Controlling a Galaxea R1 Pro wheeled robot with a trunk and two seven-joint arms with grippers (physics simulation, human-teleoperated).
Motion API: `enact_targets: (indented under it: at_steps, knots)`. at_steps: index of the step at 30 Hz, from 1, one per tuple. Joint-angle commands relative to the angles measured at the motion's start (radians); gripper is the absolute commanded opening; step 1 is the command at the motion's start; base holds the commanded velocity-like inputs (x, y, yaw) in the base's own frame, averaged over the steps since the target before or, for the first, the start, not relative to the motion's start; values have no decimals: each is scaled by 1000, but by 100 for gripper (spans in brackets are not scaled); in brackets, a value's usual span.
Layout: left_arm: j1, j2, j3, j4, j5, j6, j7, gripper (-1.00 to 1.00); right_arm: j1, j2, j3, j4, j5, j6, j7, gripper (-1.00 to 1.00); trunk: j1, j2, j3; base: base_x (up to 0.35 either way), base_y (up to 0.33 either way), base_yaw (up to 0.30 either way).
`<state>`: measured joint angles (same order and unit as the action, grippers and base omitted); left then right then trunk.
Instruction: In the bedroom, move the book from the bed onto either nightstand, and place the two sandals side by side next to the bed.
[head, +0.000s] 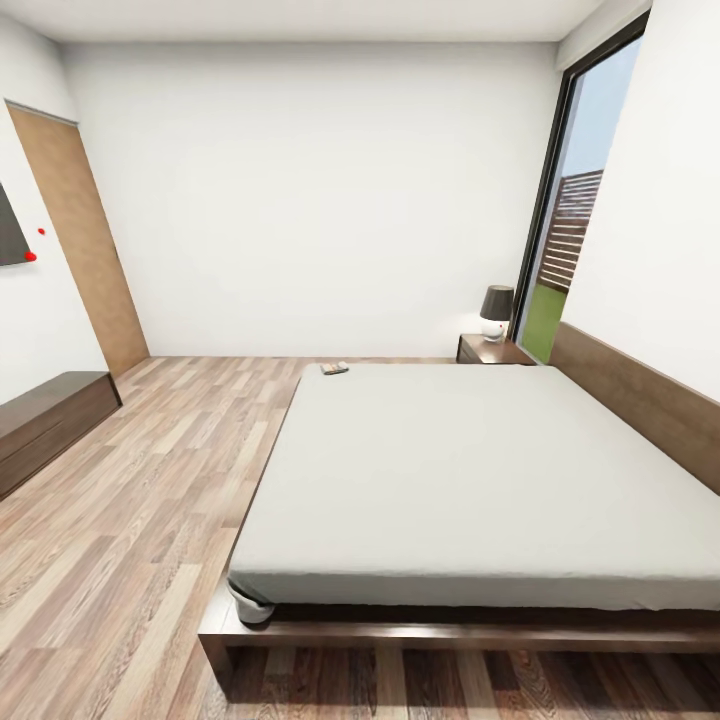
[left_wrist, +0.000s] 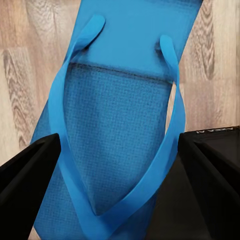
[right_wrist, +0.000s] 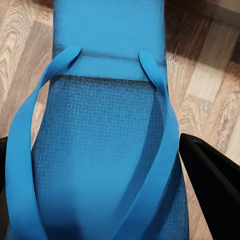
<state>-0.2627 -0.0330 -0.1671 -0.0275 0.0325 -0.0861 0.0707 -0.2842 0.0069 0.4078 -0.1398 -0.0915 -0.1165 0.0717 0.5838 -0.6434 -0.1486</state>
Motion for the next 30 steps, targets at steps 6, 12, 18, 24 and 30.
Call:
enact_targets:
  at_steps: [6,12,18,24,30]
  knots:
    - [0,1,-7,1,4,-13,-5,-100,-1,1,-1,2,-10,-4,3,-100,0,-1,-2,0,0,0]
    - [0,1,-4,1,4,-18,-8,-100,-1,2,-7,2,-10,-3,5,-100,0,-1,-2,0,0,0]
    - [0,1,-2,0,5,-25,-8,-100,-1,4,-7,3,-10,-3,5,-100,0,-1,-2,0,0,0]
    - [0,1,0,1,6,-37,-8,-100,-1,5,-6,3,-10,-3,5,-100,4,-8,-5,0,0,0]
    - [0,1,0,1,6,-41,-8,-100,-1,6,-6,3,-10,-3,6,-100,27,-50,-24,0,0,0]
